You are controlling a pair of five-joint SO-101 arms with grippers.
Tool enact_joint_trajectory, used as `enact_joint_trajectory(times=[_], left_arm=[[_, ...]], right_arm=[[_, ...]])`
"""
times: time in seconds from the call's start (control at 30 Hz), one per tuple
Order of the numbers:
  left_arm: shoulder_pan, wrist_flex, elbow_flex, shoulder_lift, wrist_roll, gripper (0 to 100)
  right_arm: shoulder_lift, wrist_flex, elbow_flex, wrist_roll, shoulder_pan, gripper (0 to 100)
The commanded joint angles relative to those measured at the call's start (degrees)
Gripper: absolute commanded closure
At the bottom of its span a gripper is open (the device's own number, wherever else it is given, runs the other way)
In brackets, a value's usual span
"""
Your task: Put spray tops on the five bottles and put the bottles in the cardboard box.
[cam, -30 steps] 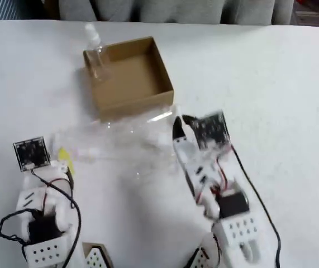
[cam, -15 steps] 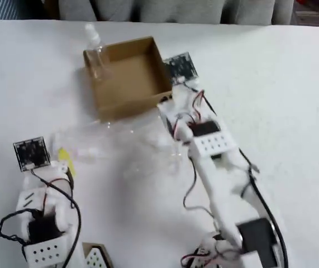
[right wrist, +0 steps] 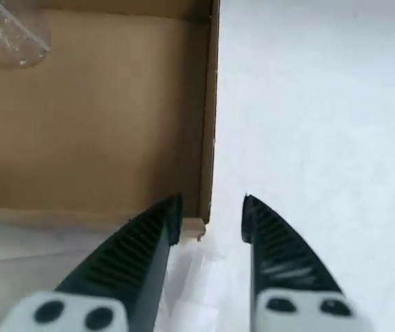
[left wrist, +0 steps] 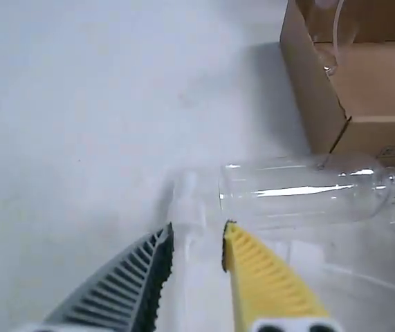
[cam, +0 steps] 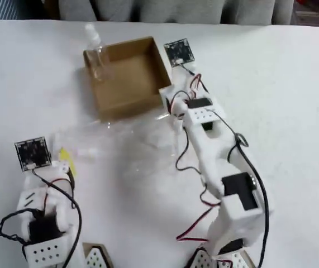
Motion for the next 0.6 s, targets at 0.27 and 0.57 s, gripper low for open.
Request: enact_joint_trajectory(times=[0.27,0.57], left_arm=[[1.27,-0.09,-0.09,0.40,-0.79,87],[1.27,-0.09,-0.09,0.40,-0.79,87]], right_arm=[[2.59,-1.27,-6.77,0.09,0.48,88.6],[6.37,-1.36,-6.86,0.09,-1.45,88.6]])
